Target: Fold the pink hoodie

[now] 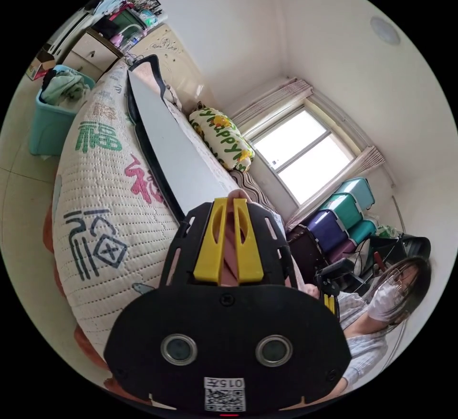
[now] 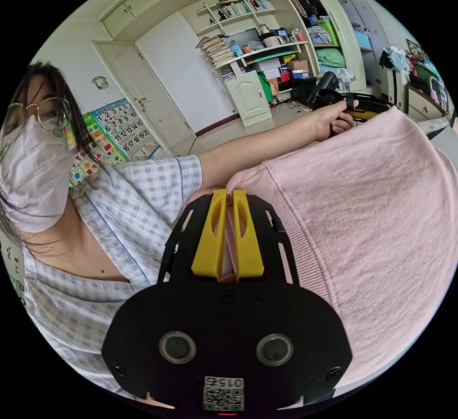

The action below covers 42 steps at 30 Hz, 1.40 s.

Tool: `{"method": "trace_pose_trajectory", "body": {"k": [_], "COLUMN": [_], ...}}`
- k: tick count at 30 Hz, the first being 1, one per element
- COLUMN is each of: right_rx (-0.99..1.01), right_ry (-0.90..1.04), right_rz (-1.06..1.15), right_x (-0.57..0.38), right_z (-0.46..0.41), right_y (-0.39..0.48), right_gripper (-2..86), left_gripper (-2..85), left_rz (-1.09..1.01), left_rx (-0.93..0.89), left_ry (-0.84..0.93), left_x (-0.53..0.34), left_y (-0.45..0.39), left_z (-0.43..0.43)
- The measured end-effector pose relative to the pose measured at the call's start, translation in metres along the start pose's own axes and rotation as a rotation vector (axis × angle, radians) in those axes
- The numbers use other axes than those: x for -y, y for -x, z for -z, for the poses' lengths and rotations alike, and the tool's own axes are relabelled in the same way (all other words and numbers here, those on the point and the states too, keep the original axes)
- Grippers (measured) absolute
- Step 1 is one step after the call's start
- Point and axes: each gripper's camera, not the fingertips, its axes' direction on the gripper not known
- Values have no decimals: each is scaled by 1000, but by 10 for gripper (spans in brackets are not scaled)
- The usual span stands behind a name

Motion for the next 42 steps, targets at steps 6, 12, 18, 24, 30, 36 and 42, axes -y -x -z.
{"method": "trace_pose_trajectory", "body": {"k": [6,12,18,24,30,36,42], "right_rx": [-103,-214,-14,-154,-104,-156,-211], "right_ry": [31,310,233,273,223,354,388], "right_rz": [81,39,-76,16,14,19,5], "right_x": [36,49,59,72,76,81,77], "right_z": [-31,-97,-92,-110,-106,-140,-159], "right_y": [29,13,-9,15,25,17,17], "right_gripper": [8,9,9,9,9,12,21], "left_gripper": [0,13,140,82,3,0,-1], "left_rz": [-33,79,101,79,-4,-25,13], "left_rx": [-55,70,-48,-69,5,194,204], "left_ry": [-47,178,71,187,194,248,321], "left_x": [10,7,4,10,19,12,0], "left_y": [1,29,27,12,-18,-34,-30], "left_z": [24,21,47,3,3,-4,-31]}}
